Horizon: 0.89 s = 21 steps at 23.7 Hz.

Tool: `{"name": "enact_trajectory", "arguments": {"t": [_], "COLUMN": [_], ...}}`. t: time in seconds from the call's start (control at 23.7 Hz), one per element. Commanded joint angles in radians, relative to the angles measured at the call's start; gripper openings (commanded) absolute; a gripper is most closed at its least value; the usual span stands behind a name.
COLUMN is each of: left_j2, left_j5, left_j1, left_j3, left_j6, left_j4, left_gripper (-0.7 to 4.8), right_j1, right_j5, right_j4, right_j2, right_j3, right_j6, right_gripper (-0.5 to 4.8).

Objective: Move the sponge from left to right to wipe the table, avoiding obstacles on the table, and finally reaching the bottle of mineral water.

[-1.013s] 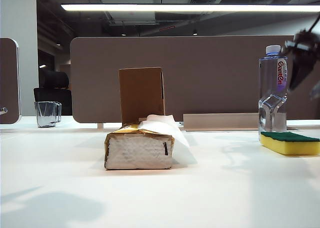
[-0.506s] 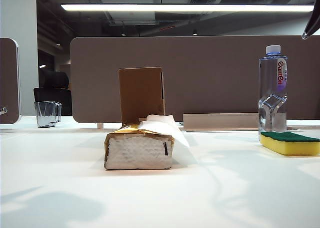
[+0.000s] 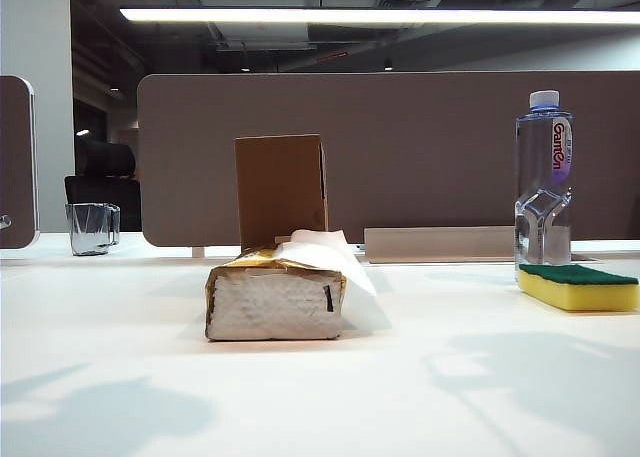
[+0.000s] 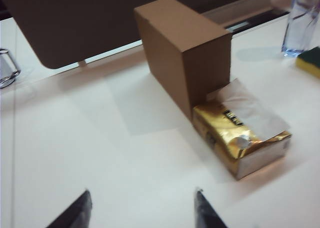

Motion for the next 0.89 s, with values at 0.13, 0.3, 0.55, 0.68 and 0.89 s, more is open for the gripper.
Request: {"name": "enact_trajectory", "arguments": {"t": [0.13,0.3,0.55,0.68,0.89], "left_j2": [0.001,0.001,-0.002,-0.002,-0.003], "left_j5": [-0.016,-0.002,0.032,0.063,0.098], "left_j1": [0.053,0.160,0.309,0.364,0.373], "left_j3": [-0.015,-0.023,-0.023,-0.025,-0.097], "left_j6": [0.036,0.038,0.032,-0.008,-0.127], "left_j4": [0.009,-0.001,-0.006,0.003,0.105], "left_gripper": [2.32,2.32,2.15,2.14,2.09], "right_j1": [-0.005,-0.013,-0.013,-0.013,-0.013], "right_j5": [-0.027,-0.027,-0.026,-0.002,0.011], "right_j4": [0.017,0.017,0.015,0.001,0.001], "right_j2": [-0.034,-0.034,-0.100,-0.188,-0.288], "right_j3": [-0.061,-0.065,-0.095,-0.119,-0.176], "right_j6": [-0.047,-0.050,-0.049,-0.037,0.040], "right_gripper": [1.78,1.78,1.75,1.47,1.47]}}
